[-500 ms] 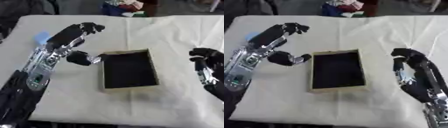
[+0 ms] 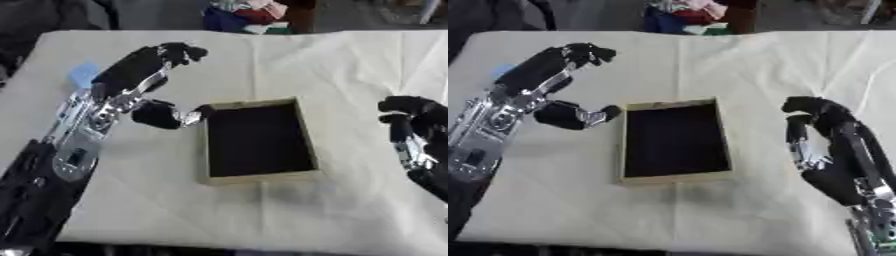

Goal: Pick up objects on the table and place them in the box.

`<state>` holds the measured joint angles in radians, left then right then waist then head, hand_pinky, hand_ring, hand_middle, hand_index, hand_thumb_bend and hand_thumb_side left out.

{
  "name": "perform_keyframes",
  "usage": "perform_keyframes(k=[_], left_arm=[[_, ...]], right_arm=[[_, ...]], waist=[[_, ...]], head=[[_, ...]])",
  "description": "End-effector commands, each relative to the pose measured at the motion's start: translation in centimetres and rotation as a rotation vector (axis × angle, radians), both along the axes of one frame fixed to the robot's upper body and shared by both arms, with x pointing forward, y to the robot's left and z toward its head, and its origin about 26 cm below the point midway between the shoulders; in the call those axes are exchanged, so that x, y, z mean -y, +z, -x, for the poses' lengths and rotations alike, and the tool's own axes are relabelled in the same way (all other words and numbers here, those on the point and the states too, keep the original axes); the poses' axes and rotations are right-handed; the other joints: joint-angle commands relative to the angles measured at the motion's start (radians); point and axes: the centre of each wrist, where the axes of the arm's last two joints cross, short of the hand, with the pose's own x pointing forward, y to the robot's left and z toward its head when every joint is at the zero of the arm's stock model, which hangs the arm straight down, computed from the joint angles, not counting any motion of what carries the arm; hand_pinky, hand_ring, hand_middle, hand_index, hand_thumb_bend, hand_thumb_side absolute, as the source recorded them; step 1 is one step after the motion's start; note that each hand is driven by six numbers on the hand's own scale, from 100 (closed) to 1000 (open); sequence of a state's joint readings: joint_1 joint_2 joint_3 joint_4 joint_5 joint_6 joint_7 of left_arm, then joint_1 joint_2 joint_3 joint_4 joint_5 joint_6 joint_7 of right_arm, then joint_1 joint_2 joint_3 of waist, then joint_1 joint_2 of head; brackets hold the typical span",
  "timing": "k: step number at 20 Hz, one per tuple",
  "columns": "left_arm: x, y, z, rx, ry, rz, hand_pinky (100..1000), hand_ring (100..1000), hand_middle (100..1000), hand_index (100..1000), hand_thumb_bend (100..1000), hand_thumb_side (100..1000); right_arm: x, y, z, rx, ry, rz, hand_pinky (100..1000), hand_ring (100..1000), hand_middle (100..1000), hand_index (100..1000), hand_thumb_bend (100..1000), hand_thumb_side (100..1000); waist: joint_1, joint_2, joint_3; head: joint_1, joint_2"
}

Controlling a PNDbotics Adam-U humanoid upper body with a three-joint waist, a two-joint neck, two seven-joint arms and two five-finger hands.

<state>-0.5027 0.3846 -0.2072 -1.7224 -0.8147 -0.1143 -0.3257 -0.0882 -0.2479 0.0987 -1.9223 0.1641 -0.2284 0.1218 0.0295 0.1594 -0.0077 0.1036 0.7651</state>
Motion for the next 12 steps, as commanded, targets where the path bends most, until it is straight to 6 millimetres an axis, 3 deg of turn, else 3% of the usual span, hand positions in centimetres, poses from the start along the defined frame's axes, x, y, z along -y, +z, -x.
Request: perform_keyframes(k=[1,7,12], left_arm=[[-0.3,1.3,0.1,0.042,0.01,-0.006,844,781,779,941,453,607],[-2.3,2.4,-0.4,0.044,0.098,-0.064,857,795,798,958,450,609],[-5.9,4.2,-1.6,0.007,0.274,-0.13,854,796,804,962,483,608]], right_arm=[[0.2,0.6,-0.1,0.022,-0.001,-0.002,730,802,665,794,100,520],[0.3,0.5,-0.1,0.019,-0.006,0.0,730,803,665,795,100,519],[0.4,0.4,0.0,0.015,-0.012,0.002,730,803,666,795,100,518]], waist=[[0.0,-0.015,-0.001],[0.002,-0.017,-0.001],[0.005,-0.019,0.0]], head=[[0.002,0.005],[-0.001,0.005],[-0.007,0.005]])
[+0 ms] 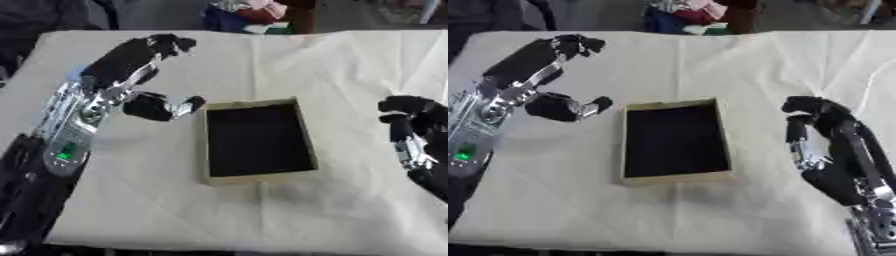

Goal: Pick up objects on the table and place them in the box.

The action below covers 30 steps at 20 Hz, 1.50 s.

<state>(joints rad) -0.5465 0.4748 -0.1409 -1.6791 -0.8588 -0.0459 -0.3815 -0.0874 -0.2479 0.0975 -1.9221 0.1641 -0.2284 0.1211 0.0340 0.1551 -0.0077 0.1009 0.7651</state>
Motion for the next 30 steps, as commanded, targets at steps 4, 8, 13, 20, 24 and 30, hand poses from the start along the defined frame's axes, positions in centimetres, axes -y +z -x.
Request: perform_keyframes(k=[4,8,13,20,24,30], left_arm=[[-5.5,2.7,-1.7,-0.047,0.267,-0.075,845,790,803,960,511,593],[-8.4,2.6,-2.7,-0.145,0.405,-0.069,839,787,799,958,515,575],[-10.9,2.2,-3.9,-0.212,0.551,-0.019,831,781,794,956,524,560],[-13.2,1.2,-5.6,-0.228,0.728,0.053,825,775,791,954,535,549],[-14.2,-0.2,-6.3,-0.255,0.781,0.08,824,774,789,953,539,542],[-15.7,-2.9,-6.9,-0.291,0.834,0.1,818,765,776,941,535,524]], right_arm=[[0.4,0.4,0.0,0.013,-0.012,0.005,730,804,666,796,100,518],[0.5,0.3,0.0,0.011,-0.014,0.007,730,804,666,795,100,517],[0.5,0.3,0.1,0.01,-0.012,0.009,730,804,666,795,100,517],[0.5,0.2,0.1,0.007,-0.011,0.011,730,806,666,795,100,518],[0.4,0.2,0.1,0.006,-0.008,0.012,730,806,667,795,100,518],[0.4,0.2,0.2,0.006,-0.006,0.015,730,807,667,794,100,517]], waist=[[0.002,-0.017,-0.001],[0.003,-0.018,-0.004],[0.003,-0.019,-0.007],[0.002,-0.021,-0.01],[0.002,-0.021,-0.011],[-0.001,-0.018,-0.014]], head=[[-0.009,0.005],[-0.015,0.005],[-0.017,0.005],[-0.018,0.005],[-0.018,0.005],[-0.018,0.003]])
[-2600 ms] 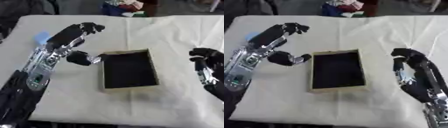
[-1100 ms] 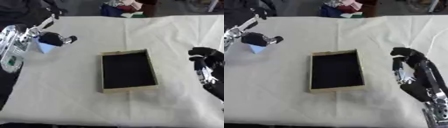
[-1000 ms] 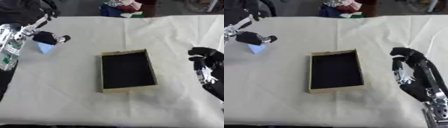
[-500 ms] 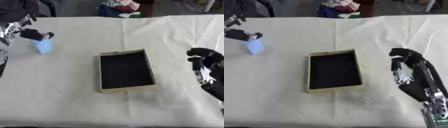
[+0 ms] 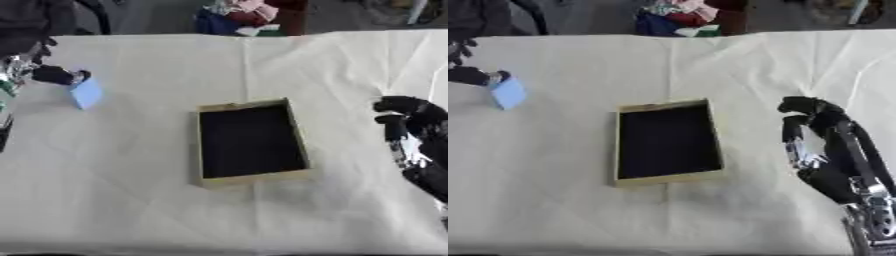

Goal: Pick up objects on the table and place them in the box.

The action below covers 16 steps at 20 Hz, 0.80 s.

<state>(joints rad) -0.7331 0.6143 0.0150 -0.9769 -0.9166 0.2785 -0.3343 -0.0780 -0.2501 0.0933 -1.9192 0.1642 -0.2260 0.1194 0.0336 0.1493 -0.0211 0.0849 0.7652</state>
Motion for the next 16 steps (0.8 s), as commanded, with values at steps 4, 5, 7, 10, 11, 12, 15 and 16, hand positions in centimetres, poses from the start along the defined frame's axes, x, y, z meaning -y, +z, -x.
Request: perform_keyframes(k=[4,5,7,10,11,12,15,16], left_arm=[[-1.6,-0.2,-0.2,0.043,0.041,0.01,817,763,773,939,545,524],[-1.5,-0.4,-0.3,0.046,0.038,0.015,817,763,772,939,545,522],[-1.4,-0.6,-0.3,0.048,0.031,0.024,816,763,771,938,549,521],[-1.3,-1.0,-0.3,0.045,0.021,0.039,816,762,769,937,553,519],[-1.3,-1.1,-0.3,0.044,0.018,0.041,816,762,769,937,553,521],[-1.2,-1.2,-0.4,0.043,0.016,0.042,816,762,767,937,552,522],[-1.2,-1.4,-0.4,0.033,0.015,0.041,815,758,759,933,548,523],[-1.1,-1.6,-0.4,0.029,0.015,0.041,814,757,756,931,548,525]], right_arm=[[0.1,0.5,0.0,0.019,0.006,0.013,730,808,667,794,100,518],[0.1,0.5,0.0,0.019,0.006,0.013,730,808,667,794,100,518],[0.0,0.5,0.0,0.019,0.007,0.013,730,808,667,794,100,519],[0.0,0.5,0.0,0.019,0.006,0.012,730,808,667,794,100,518],[0.0,0.5,0.1,0.019,0.006,0.012,730,809,667,794,100,518],[0.0,0.5,0.1,0.019,0.006,0.011,729,809,667,794,100,518],[0.0,0.5,0.0,0.018,0.005,0.01,729,809,667,794,100,521],[0.0,0.5,0.0,0.018,0.004,0.01,729,809,667,794,100,524]], waist=[[-0.002,-0.01,-0.002],[-0.002,-0.009,-0.002],[-0.003,-0.008,-0.004],[-0.005,-0.007,-0.007],[-0.005,-0.006,-0.008],[-0.005,-0.006,-0.008],[-0.005,-0.005,-0.01],[-0.005,-0.005,-0.01]], head=[[-0.002,0.002],[-0.001,0.002],[0.0,0.001],[0.001,0.002],[0.001,0.002],[0.001,0.002],[0.002,0.003],[0.002,0.003]])
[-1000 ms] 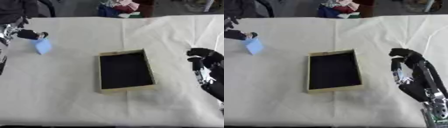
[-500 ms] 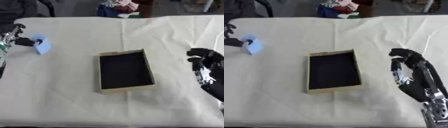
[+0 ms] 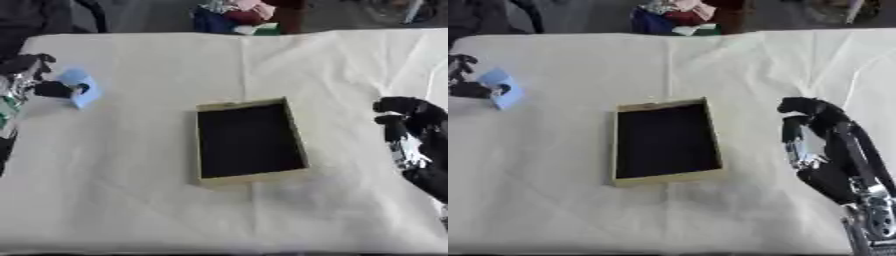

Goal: Pick up objects on the table and place them in the box.

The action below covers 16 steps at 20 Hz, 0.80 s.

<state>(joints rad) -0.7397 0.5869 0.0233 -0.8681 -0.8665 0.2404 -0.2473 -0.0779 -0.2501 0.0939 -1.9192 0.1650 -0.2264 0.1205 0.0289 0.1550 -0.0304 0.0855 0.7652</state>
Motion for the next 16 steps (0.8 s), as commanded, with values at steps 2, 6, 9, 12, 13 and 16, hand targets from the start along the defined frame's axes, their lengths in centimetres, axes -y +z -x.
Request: perform_keyframes(k=[2,6,9,12,13,16], left_arm=[[-0.6,1.0,0.0,0.016,0.008,-0.016,812,753,752,929,543,528],[-0.5,0.2,0.0,-0.012,0.014,-0.01,810,750,742,924,541,528],[-0.5,-0.4,0.1,-0.032,0.014,-0.006,809,745,732,913,535,528],[-0.4,-0.8,0.2,-0.049,0.01,-0.005,806,739,715,879,528,526],[-0.4,-0.9,0.2,-0.05,0.009,-0.006,805,736,706,850,521,524],[-0.4,-0.5,0.1,-0.029,0.008,-0.019,800,727,687,789,506,523]], right_arm=[[0.0,0.4,0.0,0.016,0.002,0.008,729,809,667,794,100,522],[0.0,0.4,0.0,0.015,0.0,0.007,729,809,667,794,100,522],[0.0,0.4,0.0,0.014,-0.001,0.006,729,810,667,794,100,522],[0.0,0.3,0.0,0.013,-0.001,0.005,729,810,667,794,100,523],[0.0,0.3,0.0,0.013,-0.001,0.005,729,810,667,794,100,523],[0.0,0.3,0.0,0.012,-0.002,0.005,729,810,667,794,100,523]], waist=[[0.0,-0.01,-0.001],[-0.001,-0.011,-0.002],[-0.001,-0.011,-0.003],[-0.002,-0.012,-0.002],[-0.002,-0.012,-0.002],[-0.003,-0.013,-0.002]], head=[[0.002,0.004],[0.002,0.005],[0.001,0.005],[0.001,0.005],[0.001,0.005],[0.0,0.005]])
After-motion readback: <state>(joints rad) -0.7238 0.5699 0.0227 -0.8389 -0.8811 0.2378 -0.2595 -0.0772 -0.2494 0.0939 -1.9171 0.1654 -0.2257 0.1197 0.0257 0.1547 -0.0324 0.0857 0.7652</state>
